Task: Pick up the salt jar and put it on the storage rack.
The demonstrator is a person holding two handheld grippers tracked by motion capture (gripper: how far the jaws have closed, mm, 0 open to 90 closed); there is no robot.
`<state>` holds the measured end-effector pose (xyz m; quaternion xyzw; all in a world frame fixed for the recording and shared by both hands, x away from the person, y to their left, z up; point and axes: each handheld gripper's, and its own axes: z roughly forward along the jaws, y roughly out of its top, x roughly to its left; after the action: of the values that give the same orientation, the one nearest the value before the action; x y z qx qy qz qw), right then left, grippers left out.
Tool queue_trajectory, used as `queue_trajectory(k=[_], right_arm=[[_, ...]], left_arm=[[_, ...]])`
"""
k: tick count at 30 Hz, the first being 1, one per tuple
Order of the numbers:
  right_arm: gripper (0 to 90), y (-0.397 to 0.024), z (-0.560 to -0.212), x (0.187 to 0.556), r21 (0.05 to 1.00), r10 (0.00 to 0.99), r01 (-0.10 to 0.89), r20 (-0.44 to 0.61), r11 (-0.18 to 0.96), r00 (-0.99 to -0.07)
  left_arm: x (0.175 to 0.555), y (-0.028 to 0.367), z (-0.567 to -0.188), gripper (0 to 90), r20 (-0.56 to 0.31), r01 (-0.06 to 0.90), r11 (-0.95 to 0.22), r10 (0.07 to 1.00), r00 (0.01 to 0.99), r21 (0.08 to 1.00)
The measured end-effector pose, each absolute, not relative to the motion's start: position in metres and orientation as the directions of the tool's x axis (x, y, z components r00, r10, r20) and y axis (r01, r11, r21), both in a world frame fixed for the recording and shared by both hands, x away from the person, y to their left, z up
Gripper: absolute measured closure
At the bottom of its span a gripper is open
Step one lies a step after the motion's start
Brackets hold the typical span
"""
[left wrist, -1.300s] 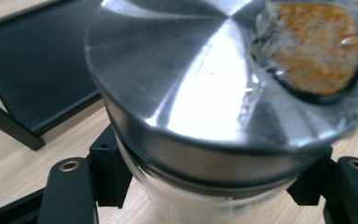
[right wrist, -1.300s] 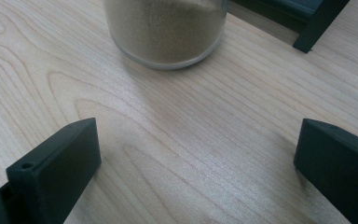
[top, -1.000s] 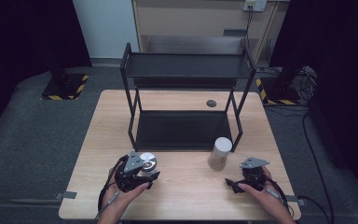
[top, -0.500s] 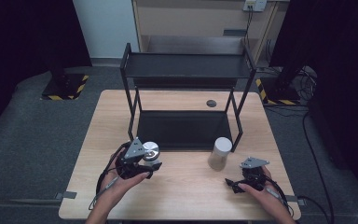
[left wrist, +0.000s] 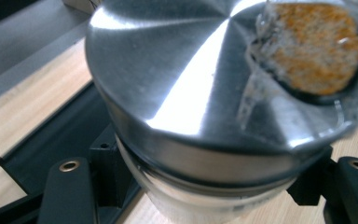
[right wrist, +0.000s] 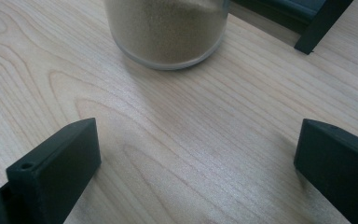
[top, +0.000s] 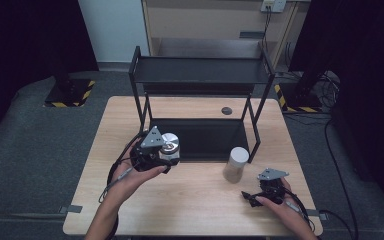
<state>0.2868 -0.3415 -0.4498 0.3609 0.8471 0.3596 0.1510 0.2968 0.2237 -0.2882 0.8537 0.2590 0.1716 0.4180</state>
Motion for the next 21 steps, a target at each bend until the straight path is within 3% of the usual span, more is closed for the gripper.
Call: queue_trajectory(k=[21], right_arm=[[1.2, -0.342, -0.45, 0.288, 0.719, 0.716, 0.5, 0.004, 0.484, -0.699]], left_arm=[[0.336, 0.223, -0.233, 29.7, 0.103, 0.257, -0.552, 0.537, 0.837, 0.793]])
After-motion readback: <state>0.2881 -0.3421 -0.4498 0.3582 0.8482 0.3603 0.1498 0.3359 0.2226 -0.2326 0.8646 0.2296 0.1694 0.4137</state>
